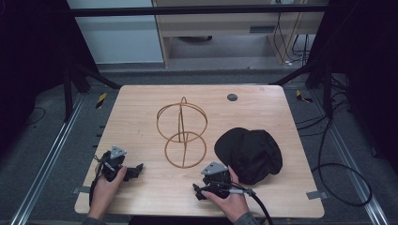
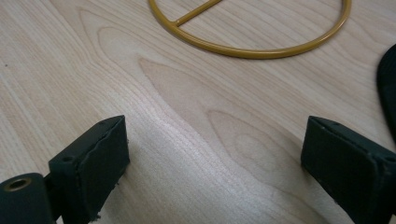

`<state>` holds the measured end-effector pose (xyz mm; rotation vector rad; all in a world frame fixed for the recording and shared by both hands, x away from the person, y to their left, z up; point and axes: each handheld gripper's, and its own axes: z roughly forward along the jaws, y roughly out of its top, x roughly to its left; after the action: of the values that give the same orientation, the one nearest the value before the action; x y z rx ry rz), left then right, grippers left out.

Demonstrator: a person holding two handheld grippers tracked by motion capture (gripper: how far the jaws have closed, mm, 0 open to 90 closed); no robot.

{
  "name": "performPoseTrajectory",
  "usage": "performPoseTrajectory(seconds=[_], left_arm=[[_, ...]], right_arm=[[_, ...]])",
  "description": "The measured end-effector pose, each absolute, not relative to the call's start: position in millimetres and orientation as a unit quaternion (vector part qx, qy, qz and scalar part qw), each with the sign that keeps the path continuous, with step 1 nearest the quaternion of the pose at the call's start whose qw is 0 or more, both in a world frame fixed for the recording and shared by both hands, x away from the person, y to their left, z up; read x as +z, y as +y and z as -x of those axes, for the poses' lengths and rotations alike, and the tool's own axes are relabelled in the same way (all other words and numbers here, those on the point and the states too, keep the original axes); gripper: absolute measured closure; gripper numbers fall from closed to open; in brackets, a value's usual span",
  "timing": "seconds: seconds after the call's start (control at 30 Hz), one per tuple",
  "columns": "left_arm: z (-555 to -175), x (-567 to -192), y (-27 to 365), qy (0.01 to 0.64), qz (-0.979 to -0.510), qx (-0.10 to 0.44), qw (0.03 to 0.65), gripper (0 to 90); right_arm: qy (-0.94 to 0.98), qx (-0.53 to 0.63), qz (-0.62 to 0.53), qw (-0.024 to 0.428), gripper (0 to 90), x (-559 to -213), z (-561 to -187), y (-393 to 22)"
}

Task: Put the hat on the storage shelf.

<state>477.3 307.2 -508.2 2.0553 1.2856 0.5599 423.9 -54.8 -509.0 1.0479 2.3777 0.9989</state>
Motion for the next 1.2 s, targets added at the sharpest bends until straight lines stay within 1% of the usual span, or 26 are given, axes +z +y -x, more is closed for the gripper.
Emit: performPoseTrajectory(seconds=[0.1,0.13,0.2,0.23,0.27,0.33,0.37,0.4,0.53,0.57,0.6,0.67,0.7,0.77,0.8,0.83,0.87,0.9,0.93,0.97,1.07,1.1,1.13,1.17,1.2], left_arm=[[-477,-508,307,0.492,-0.781,0.214,0.320,0.0],[-476,-508,306,0.494,-0.780,0.215,0.320,0.0],[-475,-508,306,0.494,-0.779,0.215,0.321,0.0],[-475,-508,306,0.494,-0.779,0.215,0.321,0.0],[-475,-508,306,0.493,-0.779,0.215,0.322,0.0],[-474,-508,306,0.493,-0.779,0.215,0.322,0.0],[-474,-508,306,0.493,-0.779,0.215,0.322,0.0],[-474,-508,306,0.493,-0.779,0.216,0.322,0.0],[-474,-509,306,0.494,-0.778,0.216,0.322,0.0],[-474,-509,306,0.494,-0.778,0.216,0.322,0.0],[-474,-508,306,0.493,-0.780,0.215,0.320,0.0],[-473,-508,306,0.494,-0.779,0.215,0.320,0.0],[-473,-508,306,0.494,-0.780,0.215,0.319,0.0],[-472,-508,306,0.497,-0.777,0.215,0.320,0.0],[-472,-508,305,0.498,-0.776,0.216,0.321,0.0],[-472,-508,305,0.498,-0.776,0.216,0.321,0.0],[-471,-508,305,0.497,-0.777,0.217,0.319,0.0],[-471,-508,305,0.497,-0.777,0.217,0.319,0.0],[-471,-508,305,0.497,-0.778,0.217,0.319,0.0],[-471,-508,305,0.497,-0.777,0.217,0.319,0.0],[-471,-508,305,0.497,-0.777,0.217,0.319,0.0],[-471,-508,305,0.497,-0.777,0.217,0.319,0.0],[-471,-508,305,0.498,-0.777,0.217,0.319,0.0],[-471,-508,305,0.498,-0.777,0.217,0.319,0.0],[-471,-508,305,0.498,-0.777,0.217,0.319,0.0]], right_arm=[[0.842,0.347,-0.366,0.191,9.5,-501,-422,-52],[0.845,0.346,-0.358,0.195,9.2,-490,-421,-50],[0.847,0.345,-0.351,0.202,8.8,-478,-419,-50],[0.847,0.345,-0.351,0.202,8.8,-478,-419,-50],[0.849,0.343,-0.346,0.206,8.3,-464,-417,-51],[0.850,0.343,-0.339,0.212,7.8,-453,-416,-54],[0.850,0.343,-0.339,0.212,7.8,-453,-416,-54],[0.852,0.343,-0.329,0.219,6.8,-439,-415,-60],[0.851,0.344,-0.326,0.228,6.3,-414,-415,-77],[0.851,0.344,-0.326,0.228,6.3,-414,-415,-77],[0.849,0.345,-0.328,0.230,6.1,-400,-417,-89],[0.848,0.346,-0.329,0.230,6.0,-396,-417,-94],[0.845,0.348,-0.334,0.231,6.0,-386,-419,-109],[0.843,0.347,-0.339,0.232,6.0,-382,-420,-117],[0.841,0.342,-0.347,0.236,6.1,-376,-422,-134],[0.841,0.342,-0.347,0.236,6.1,-376,-422,-134],[0.838,0.335,-0.358,0.239,6.2,-371,-424,-151],[0.838,0.335,-0.358,0.239,6.2,-371,-424,-151],[0.837,0.328,-0.368,0.239,6.0,-368,-426,-168],[0.836,0.324,-0.373,0.239,5.9,-367,-427,-176],[0.830,0.319,-0.390,0.239,7.4,-365,-431,-197],[0.830,0.319,-0.390,0.239,7.4,-365,-431,-197],[0.828,0.318,-0.401,0.228,8.3,-364,-434,-212],[0.828,0.318,-0.401,0.228,8.3,-364,-434,-212],[0.827,0.310,-0.410,0.227,8.9,-363,-437,-224]])
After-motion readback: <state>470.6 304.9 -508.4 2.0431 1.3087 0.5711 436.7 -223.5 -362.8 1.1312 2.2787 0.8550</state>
